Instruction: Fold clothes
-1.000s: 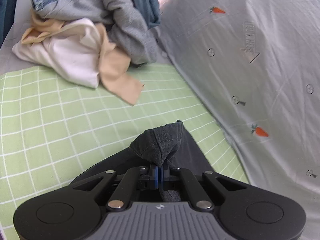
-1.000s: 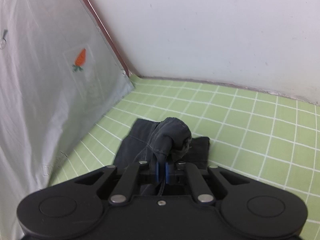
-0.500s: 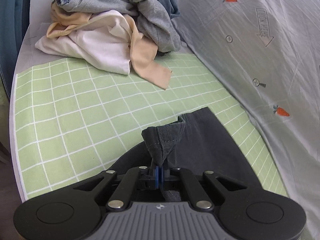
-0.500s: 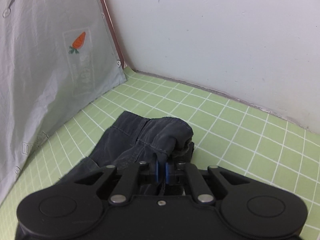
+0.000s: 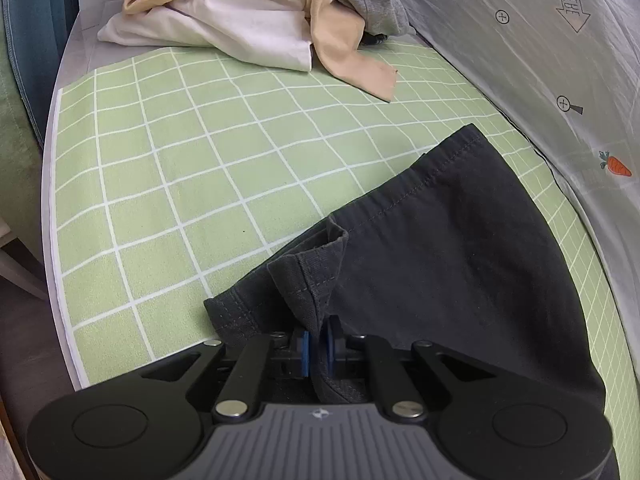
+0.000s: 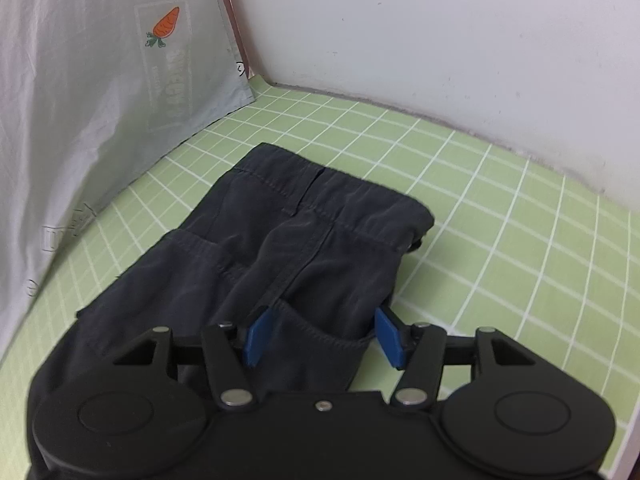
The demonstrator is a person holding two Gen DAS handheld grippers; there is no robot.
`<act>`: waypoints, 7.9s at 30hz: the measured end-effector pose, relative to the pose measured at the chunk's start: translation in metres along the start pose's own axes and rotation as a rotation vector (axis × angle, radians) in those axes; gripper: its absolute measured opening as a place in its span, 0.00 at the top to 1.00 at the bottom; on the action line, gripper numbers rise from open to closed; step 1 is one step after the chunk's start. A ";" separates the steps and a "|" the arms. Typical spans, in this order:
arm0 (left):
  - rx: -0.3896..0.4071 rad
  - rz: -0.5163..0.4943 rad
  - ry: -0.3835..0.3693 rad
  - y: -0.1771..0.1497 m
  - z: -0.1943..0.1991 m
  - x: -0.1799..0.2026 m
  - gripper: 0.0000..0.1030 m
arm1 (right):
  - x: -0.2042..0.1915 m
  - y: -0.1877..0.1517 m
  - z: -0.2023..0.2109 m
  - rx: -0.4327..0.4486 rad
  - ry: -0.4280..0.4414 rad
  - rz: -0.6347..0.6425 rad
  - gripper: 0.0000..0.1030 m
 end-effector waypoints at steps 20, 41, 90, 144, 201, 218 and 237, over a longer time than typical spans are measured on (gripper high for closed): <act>0.117 0.148 -0.175 0.027 0.062 0.000 0.98 | -0.009 -0.023 0.043 0.020 0.245 -0.261 0.97; -0.004 -0.115 -0.071 0.019 0.052 -0.027 0.72 | -0.035 -0.048 0.090 0.141 0.026 0.379 0.35; -0.129 -0.389 -0.182 0.071 -0.091 0.088 0.41 | -0.219 -0.159 0.045 0.066 -0.055 0.872 0.05; 0.014 -0.326 -0.169 0.102 -0.064 0.055 0.44 | -0.202 -0.171 0.106 0.207 0.234 0.696 0.18; 0.077 -0.545 0.220 -0.076 0.010 0.097 0.38 | 0.052 0.042 -0.026 0.162 0.163 0.121 0.86; 0.105 -0.418 0.037 -0.070 0.035 0.075 0.27 | 0.002 0.008 -0.028 0.185 -0.090 0.558 0.33; 0.094 -0.275 -0.005 0.005 0.003 -0.026 0.44 | -0.148 -0.155 0.144 0.231 0.273 0.781 0.10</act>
Point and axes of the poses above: each gripper's, at about its wrist camera, not at the fingertips, and z roughly against the way its jaws point, x to its right, y to its top, the point moved 1 cm from there along -z, roughly the way its jaws point, and after that the axes turned 12 degrees about x, right-handed, at the moved point
